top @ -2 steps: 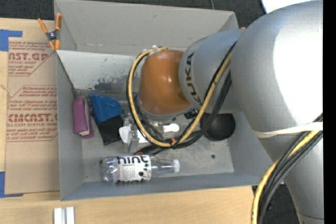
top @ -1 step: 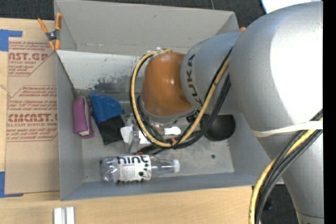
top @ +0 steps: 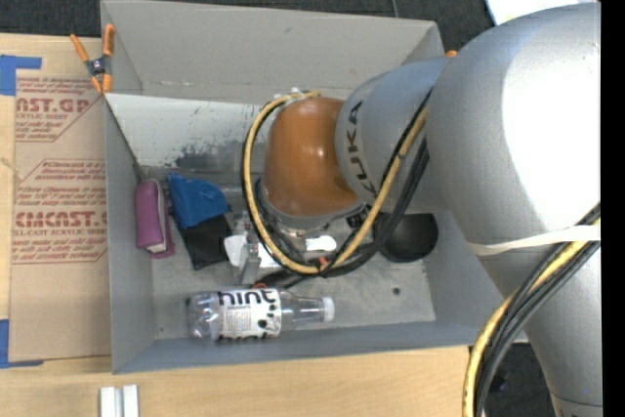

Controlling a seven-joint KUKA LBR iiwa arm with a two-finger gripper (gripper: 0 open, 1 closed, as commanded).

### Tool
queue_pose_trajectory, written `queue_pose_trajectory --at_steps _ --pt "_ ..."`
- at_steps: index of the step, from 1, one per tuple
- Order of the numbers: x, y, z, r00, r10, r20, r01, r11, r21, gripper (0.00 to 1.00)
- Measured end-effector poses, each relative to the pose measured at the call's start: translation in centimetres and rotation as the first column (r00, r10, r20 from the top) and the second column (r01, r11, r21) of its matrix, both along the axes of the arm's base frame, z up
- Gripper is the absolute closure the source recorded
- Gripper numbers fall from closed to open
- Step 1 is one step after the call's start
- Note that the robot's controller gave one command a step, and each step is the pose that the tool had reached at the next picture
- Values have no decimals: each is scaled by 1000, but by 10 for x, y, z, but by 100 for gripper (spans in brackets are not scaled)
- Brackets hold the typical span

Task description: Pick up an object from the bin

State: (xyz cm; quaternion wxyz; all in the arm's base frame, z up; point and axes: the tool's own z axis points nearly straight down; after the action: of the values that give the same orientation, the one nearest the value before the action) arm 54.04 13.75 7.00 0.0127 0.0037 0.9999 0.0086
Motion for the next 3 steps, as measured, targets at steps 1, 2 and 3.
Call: queue_pose_trajectory --at_steps 1,2,3 --pt "5 0 2 1000 -2 0 2 1000 1 100" --pt "5 1 1 1000 0 1 0 1000 2 100" --pt "11 -2 12 1000 8 1 -8 1000 2 100"
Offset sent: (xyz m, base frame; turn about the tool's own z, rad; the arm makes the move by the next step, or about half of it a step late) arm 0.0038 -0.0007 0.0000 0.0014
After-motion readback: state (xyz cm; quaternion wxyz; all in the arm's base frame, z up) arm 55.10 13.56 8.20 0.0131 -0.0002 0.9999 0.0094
